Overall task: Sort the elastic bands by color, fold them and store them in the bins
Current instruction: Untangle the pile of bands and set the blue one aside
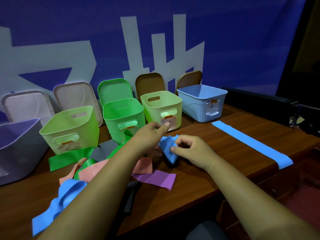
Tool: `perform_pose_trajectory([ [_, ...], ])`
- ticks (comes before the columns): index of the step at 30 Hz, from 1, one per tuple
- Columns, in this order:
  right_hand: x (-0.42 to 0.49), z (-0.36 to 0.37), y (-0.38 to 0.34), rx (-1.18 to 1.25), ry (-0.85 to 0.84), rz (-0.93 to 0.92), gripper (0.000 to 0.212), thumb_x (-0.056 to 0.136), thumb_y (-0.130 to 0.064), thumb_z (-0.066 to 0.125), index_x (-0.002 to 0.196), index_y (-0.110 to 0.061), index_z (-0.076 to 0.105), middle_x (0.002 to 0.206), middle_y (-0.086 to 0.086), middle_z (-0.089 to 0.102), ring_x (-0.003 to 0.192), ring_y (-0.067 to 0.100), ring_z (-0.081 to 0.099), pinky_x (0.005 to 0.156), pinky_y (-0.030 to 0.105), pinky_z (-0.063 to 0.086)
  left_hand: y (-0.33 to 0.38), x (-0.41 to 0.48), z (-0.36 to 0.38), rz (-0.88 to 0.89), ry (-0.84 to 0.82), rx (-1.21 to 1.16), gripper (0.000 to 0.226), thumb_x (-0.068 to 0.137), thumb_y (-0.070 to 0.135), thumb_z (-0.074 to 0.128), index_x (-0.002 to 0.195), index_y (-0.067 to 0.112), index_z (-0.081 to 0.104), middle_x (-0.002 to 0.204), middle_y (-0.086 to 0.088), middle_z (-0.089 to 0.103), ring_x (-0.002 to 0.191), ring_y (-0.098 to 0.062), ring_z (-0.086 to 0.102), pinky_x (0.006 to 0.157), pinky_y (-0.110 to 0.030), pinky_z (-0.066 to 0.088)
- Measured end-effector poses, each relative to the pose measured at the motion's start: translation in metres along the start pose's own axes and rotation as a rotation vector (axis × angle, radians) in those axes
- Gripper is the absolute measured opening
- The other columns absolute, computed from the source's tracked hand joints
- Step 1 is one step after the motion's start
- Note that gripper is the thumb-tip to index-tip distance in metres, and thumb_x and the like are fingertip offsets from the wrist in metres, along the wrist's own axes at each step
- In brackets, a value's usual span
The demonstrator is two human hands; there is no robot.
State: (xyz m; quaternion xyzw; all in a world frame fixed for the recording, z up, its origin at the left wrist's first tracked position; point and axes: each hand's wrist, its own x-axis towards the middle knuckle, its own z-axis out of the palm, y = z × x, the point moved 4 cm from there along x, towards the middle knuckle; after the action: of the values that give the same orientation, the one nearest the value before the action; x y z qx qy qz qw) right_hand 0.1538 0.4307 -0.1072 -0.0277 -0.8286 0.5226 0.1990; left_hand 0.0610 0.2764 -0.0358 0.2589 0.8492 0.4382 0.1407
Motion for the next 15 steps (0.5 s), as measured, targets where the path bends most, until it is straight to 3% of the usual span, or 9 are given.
perform_pose_trajectory([
  [3, 0.001, -0.001, 0.001, 0.008, 0.011, 0.016, 0.012, 0.095, -0.019, 0.08, 0.088, -0.024, 0.071, 0.074, -0.008, 0.055, 0.063, 0.003, 0.046, 0.062, 0.023, 0.041, -0.009, -0.001, 0.004, -0.067, -0.111, -0.151, 0.042, 0.098, 0.056, 0.066, 0.113, 0.017, 0.071, 0.119, -0.014, 0.066, 0.091, -0.032, 0.077, 0.081, -0.047, 0.067],
  [7, 0.003, -0.001, 0.001, 0.045, 0.025, 0.032, 0.017, 0.096, -0.018, 0.078, 0.107, -0.03, 0.072, 0.08, -0.007, 0.055, 0.064, 0.001, 0.048, 0.061, 0.016, 0.042, -0.016, 0.002, 0.002, 0.01, -0.135, -0.135, 0.024, 0.09, 0.023, 0.084, 0.11, 0.016, 0.074, 0.111, -0.013, 0.075, 0.098, -0.029, 0.079, 0.092, -0.049, 0.064],
  [11, 0.003, -0.002, 0.003, 0.052, 0.053, 0.032, 0.024, 0.095, -0.019, 0.079, 0.109, -0.037, 0.069, 0.082, -0.011, 0.054, 0.069, 0.003, 0.05, 0.066, 0.018, 0.044, -0.012, 0.002, -0.002, 0.081, -0.022, -0.054, 0.018, 0.094, 0.009, 0.077, 0.112, 0.011, 0.072, 0.102, -0.017, 0.075, 0.089, -0.031, 0.079, 0.077, -0.047, 0.067],
  [15, 0.0, -0.003, 0.001, 0.011, 0.038, 0.023, 0.018, 0.097, -0.026, 0.077, 0.109, -0.038, 0.072, 0.083, -0.01, 0.055, 0.073, 0.003, 0.053, 0.07, 0.021, 0.045, -0.004, 0.005, -0.003, 0.137, 0.082, 0.032, 0.011, 0.096, 0.01, 0.074, 0.107, 0.012, 0.074, 0.094, -0.011, 0.077, 0.07, -0.016, 0.076, 0.058, -0.032, 0.063],
])
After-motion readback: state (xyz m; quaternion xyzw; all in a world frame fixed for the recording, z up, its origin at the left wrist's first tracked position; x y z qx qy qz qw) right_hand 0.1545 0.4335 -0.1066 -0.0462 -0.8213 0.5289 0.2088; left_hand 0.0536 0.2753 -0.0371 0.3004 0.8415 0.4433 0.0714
